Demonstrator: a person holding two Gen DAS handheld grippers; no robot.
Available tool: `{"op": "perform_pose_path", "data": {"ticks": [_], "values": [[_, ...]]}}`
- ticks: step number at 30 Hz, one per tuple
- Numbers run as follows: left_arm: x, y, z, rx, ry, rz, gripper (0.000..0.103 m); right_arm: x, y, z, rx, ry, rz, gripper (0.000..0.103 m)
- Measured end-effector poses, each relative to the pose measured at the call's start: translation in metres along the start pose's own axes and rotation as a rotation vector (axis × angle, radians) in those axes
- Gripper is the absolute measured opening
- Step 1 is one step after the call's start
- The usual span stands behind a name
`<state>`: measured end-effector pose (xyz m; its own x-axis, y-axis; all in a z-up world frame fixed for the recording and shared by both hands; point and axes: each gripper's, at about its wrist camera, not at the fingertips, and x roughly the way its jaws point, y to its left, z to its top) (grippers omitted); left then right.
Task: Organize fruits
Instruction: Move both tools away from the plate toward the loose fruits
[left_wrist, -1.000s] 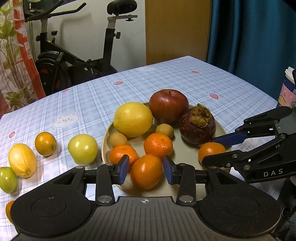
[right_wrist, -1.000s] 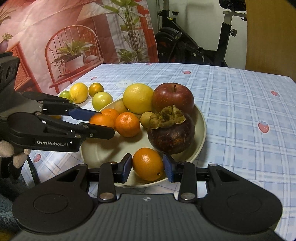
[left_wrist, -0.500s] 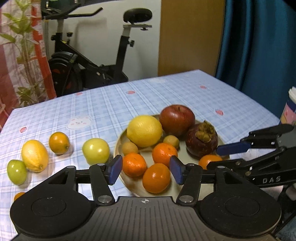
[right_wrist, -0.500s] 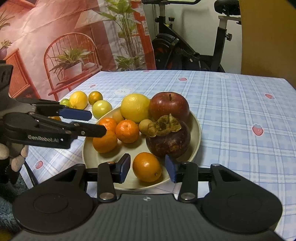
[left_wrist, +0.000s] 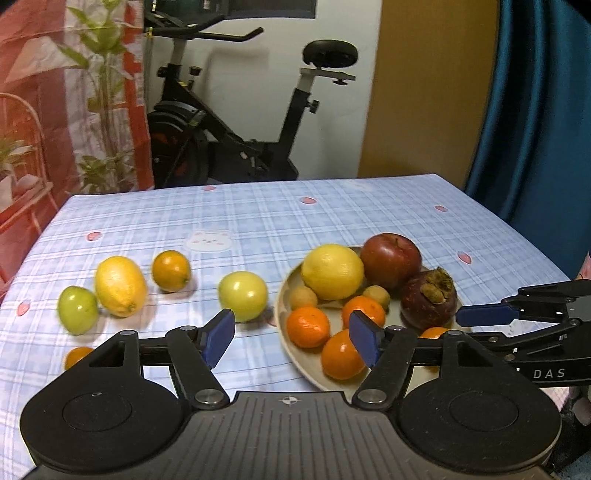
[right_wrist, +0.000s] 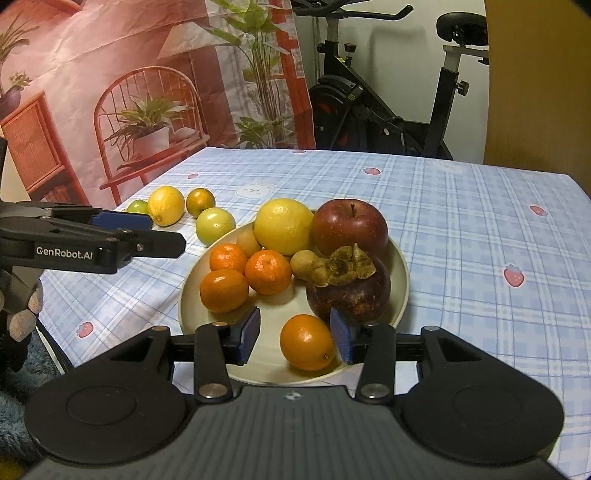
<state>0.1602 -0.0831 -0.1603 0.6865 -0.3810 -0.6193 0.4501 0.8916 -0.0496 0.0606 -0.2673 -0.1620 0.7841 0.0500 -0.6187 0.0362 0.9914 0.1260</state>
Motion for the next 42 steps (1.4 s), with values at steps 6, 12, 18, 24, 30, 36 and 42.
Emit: {"op": "perform_pose_path", "data": {"ticks": [6,12,18,24,30,36,42], "values": [[-0.010,0.011,0.001,-0.030,-0.024,0.029,0.077,-0.002,0.004,0.006,-0.008,-0.009,-0.005,0.047],[-0.020,0.024,0.010,-0.050,-0.048,0.063,0.081,-0.003,0.006,0.016,0.002,-0.020,-0.001,0.049],[-0.032,0.048,0.018,-0.110,-0.050,0.072,0.081,0.002,0.014,0.027,0.012,-0.020,0.009,0.059],[-0.048,0.078,0.027,-0.167,-0.079,0.084,0.088,0.009,0.017,0.043,0.057,-0.025,-0.002,0.069],[-0.059,0.097,0.030,-0.198,-0.094,0.102,0.092,0.013,0.021,0.061,0.070,-0.034,-0.012,0.086],[-0.065,0.110,0.031,-0.192,-0.097,0.128,0.093,0.022,0.031,0.078,0.047,-0.026,-0.020,0.092],[-0.073,0.126,0.029,-0.190,-0.082,0.145,0.093,0.033,0.044,0.090,0.029,-0.004,-0.020,0.094]]}}
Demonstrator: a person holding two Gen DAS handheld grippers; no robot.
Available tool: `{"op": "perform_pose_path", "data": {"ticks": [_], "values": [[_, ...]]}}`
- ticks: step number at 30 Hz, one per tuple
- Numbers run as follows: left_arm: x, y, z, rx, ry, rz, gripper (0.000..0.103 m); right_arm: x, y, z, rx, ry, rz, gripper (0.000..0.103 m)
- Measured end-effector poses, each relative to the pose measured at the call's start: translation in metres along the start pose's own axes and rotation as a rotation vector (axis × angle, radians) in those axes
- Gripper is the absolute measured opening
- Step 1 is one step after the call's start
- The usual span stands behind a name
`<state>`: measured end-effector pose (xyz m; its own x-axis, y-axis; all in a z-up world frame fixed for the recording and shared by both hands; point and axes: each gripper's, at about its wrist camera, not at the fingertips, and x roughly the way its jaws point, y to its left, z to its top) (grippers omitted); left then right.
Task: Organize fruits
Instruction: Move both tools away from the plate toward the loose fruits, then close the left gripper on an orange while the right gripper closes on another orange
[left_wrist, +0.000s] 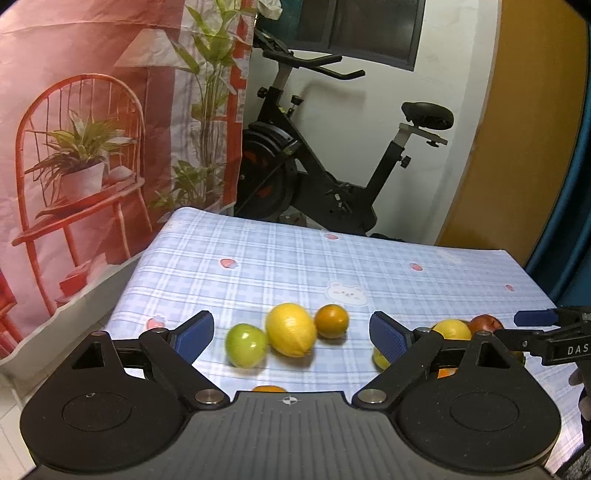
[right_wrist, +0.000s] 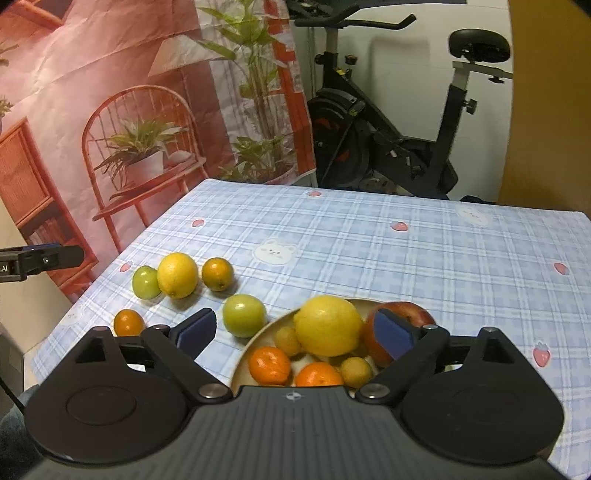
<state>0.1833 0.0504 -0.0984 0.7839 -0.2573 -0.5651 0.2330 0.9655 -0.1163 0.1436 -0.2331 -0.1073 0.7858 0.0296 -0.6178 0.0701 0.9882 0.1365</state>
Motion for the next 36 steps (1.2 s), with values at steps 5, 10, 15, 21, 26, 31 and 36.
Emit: {"op": "perform_pose_path", "data": {"ticks": [5,10,15,21,26,31,36], "values": [[-0.004,0.014,0.001,-0.001,0.005,0.022,0.093,0.011,0.015,0.002,-0.020,0.014,0.034,0.094],[-0.005,0.027,0.005,-0.010,0.002,0.039,0.093,0.021,0.029,0.007,-0.043,0.019,0.073,0.094],[-0.008,0.036,0.013,0.007,-0.005,0.061,0.093,0.031,0.042,0.014,-0.083,0.002,0.077,0.094],[-0.006,0.036,0.012,0.021,-0.010,0.054,0.093,0.045,0.050,0.013,-0.132,0.016,0.106,0.093],[0.007,0.034,-0.006,0.003,0.034,0.013,0.092,0.061,0.055,-0.003,-0.202,0.093,0.126,0.087],[0.019,0.029,-0.024,0.016,0.078,-0.006,0.091,0.069,0.055,-0.008,-0.234,0.114,0.120,0.087],[0.027,0.028,-0.030,0.018,0.093,-0.024,0.084,0.076,0.058,-0.001,-0.270,0.113,0.130,0.084]]}}
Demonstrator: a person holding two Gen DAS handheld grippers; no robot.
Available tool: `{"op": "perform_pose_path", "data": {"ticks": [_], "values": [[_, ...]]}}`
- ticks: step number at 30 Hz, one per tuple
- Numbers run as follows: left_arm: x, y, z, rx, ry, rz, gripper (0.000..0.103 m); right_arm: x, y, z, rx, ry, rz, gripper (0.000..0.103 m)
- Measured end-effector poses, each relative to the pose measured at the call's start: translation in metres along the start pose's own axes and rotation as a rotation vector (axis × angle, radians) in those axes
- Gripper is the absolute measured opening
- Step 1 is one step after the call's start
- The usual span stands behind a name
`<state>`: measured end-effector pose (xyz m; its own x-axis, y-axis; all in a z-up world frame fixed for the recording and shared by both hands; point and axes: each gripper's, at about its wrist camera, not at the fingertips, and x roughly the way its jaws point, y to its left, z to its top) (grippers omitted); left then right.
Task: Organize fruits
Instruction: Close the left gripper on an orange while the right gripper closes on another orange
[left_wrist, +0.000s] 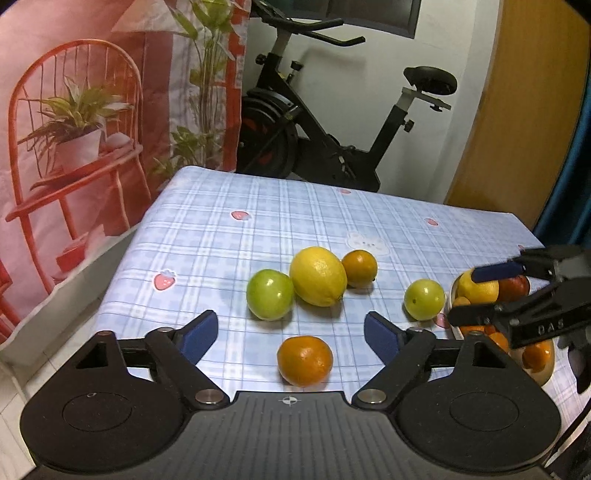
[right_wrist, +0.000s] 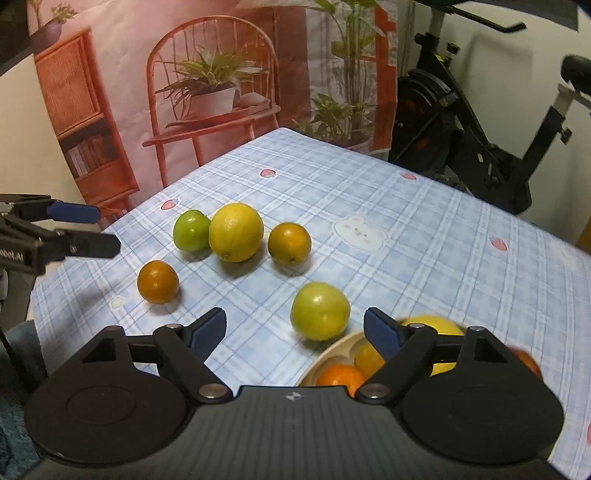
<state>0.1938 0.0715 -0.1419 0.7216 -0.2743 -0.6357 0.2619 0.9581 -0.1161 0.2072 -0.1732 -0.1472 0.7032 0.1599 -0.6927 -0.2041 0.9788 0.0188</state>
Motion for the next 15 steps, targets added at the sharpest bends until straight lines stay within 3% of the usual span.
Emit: {"op": "perform_pose_path", "data": {"ticks": [5,10,15], "values": [[0.008,-0.004,-0.003,-0.014,-0.010,-0.003,0.080,0.011,0.002,0.018,-0.093,-0.029,0.023,0.075],[0.018,-0.018,-0.009,0.003,-0.002,0.046,0.078,0.032,0.004,0.033,-0.182,-0.060,0.018,0.056],[0.015,-0.031,-0.013,0.068,-0.050,0.094,0.081,0.057,0.004,0.040,-0.216,-0.049,0.023,0.051]]}}
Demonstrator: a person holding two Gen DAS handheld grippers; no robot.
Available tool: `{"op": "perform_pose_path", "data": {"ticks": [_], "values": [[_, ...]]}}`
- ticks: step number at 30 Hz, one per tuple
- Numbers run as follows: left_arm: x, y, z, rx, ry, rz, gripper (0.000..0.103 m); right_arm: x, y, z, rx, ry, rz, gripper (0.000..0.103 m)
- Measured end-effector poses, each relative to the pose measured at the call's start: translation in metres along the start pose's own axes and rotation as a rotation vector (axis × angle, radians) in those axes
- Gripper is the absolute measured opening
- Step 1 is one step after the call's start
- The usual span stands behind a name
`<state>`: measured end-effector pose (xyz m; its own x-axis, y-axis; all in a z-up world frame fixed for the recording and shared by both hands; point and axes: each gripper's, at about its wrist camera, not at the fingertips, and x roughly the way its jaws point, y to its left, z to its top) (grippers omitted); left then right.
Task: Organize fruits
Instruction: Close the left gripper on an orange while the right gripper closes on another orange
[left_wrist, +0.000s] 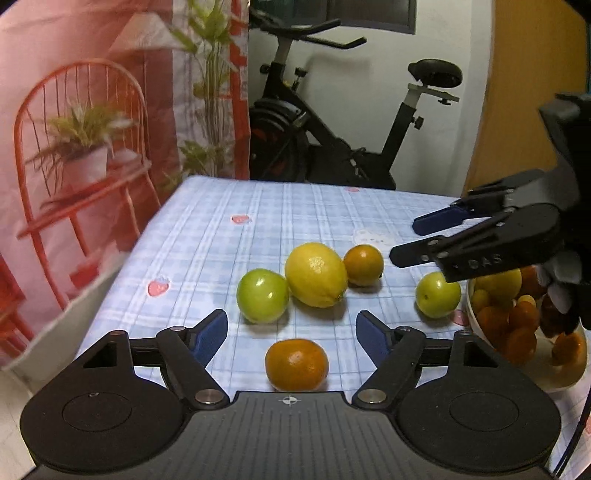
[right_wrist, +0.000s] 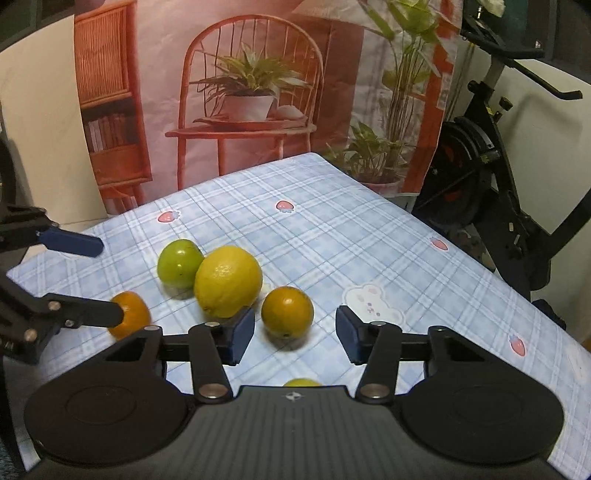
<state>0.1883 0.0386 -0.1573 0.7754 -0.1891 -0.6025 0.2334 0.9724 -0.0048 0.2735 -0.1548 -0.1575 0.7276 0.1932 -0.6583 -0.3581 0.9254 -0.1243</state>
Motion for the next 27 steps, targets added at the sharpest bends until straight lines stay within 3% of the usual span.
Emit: {"op": "perform_pose_path", "data": {"ticks": [2,4,8,11,16,27], "values": [[-0.005,0.000,0.002,0.005,-0.022,0.010,0.092,0.002,-0.002,0.002,0.002,-0.004,0.008,0.051],[-0.009,0.002,0.003,-0.015,-0.043,0.034,0.096,0.003,-0.004,0.001,0.004,-0.008,0.015,0.051],[-0.004,0.017,0.009,-0.108,-0.009,0.007,0.095,0.006,-0.006,0.001,0.003,0.005,0.010,0.051],[-0.001,0.028,0.010,-0.173,0.023,0.004,0.087,0.010,-0.008,0.001,-0.004,0.013,0.016,0.051],[-0.005,0.035,0.014,-0.200,-0.001,-0.028,0.087,0.020,-0.005,0.004,-0.075,0.026,0.043,0.051],[0.018,0.019,-0.002,-0.185,0.095,-0.066,0.082,0.056,0.006,0.010,-0.228,0.089,0.058,0.051]]}}
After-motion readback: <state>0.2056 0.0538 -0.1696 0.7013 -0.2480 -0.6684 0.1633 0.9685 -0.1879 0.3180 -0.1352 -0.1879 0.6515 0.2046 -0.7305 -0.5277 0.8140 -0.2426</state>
